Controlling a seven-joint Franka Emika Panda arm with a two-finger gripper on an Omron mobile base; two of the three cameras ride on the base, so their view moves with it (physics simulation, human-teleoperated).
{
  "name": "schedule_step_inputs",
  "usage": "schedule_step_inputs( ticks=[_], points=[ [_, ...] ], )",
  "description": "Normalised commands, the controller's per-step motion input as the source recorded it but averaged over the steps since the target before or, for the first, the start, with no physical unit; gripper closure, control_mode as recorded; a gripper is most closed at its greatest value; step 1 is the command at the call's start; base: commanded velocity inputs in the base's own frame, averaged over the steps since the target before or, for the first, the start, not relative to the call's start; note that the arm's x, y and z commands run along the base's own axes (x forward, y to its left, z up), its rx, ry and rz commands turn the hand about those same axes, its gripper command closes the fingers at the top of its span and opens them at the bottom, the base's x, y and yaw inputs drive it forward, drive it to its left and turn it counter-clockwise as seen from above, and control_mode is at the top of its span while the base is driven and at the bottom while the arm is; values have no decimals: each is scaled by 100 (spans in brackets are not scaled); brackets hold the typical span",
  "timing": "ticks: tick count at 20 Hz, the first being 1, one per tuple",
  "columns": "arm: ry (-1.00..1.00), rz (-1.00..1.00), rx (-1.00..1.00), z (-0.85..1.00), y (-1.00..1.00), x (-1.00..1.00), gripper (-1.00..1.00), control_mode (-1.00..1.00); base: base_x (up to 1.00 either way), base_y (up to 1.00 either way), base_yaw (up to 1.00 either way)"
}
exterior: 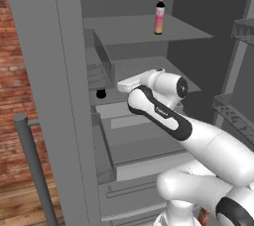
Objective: Open the fridge, grab two sodas, and place both sodas inside the bowl with ice on the dining counter.
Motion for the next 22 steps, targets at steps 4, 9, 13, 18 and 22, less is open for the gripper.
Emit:
schedule_step_inputs(
  ticks=[4, 9, 13, 18, 22],
  points=[
    [0, 0, 0, -2, 44, 26, -100, -100, 0, 0, 0],
    [2, 0, 0, -5, 44, 21, -100, -100, 0, 0, 0],
    [2, 1, 0, -2, 30, 6, -100, -100, 0, 0, 0],
    [0, 2, -1, -4, 19, 0, -100, -100, 0, 0, 0],
    [0, 0, 0, -2, 3, 1, -100, -100, 0, 0, 0]
  ],
)
